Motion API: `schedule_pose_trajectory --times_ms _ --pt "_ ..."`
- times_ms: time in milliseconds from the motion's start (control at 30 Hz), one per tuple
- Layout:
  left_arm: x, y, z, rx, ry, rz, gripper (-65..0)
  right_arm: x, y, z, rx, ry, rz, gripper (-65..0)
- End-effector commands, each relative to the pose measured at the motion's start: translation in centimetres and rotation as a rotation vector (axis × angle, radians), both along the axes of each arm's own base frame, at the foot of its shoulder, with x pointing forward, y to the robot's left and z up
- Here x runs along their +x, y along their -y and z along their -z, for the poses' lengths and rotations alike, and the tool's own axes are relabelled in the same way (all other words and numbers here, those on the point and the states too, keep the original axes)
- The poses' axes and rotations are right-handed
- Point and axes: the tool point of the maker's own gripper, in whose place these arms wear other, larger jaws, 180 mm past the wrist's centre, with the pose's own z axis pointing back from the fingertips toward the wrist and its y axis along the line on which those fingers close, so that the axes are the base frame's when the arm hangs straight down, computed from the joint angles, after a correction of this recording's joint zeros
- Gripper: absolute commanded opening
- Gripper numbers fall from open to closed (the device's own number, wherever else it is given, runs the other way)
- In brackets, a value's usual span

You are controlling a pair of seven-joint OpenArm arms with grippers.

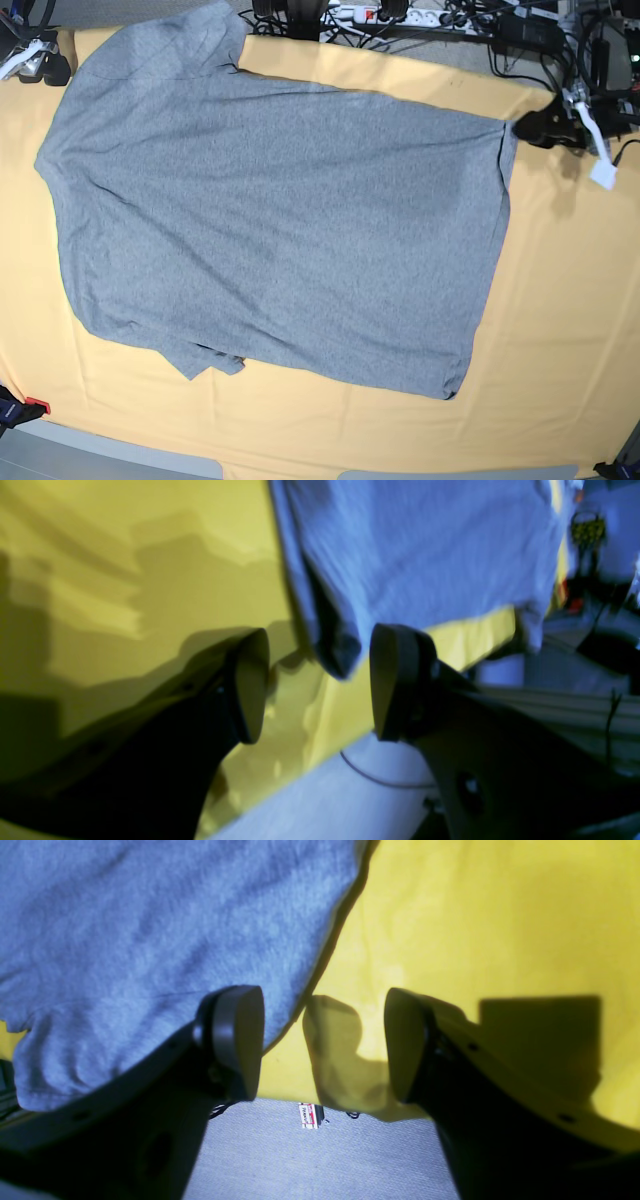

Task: Layout the t-shirt on the table in an organized manner, then fold the t-shirt properly
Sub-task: 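Grasp the shirt's shoulder corner with the left gripper and tug it outward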

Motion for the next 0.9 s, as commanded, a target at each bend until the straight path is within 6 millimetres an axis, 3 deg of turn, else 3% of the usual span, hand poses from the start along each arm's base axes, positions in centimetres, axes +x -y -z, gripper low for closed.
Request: schedule_pose_trajectory --times_ms 0,200,700,867 --pt "-0.4 -0.5 -0.4 0.055 -0.006 0.048 -31.2 0.6 0.3 -1.0 -0.020 0.033 -0.018 -25.8" --pt "-0.1 0.7 -1.2 0.057 0.032 0.087 -31.2 0.6 0.3 -1.0 -0.020 0.030 -0.019 -25.8" --pt "-1.1 3.5 1.2 -0.004 0.005 0.049 -31.2 0.6 0.3 -1.0 -0.020 0.029 -0.019 -25.8" --pt "-1.5 3.1 2.2 0.048 -0.019 0.059 -31.3 0.6 0.3 -0.9 -0.020 0.028 -0.019 -25.8"
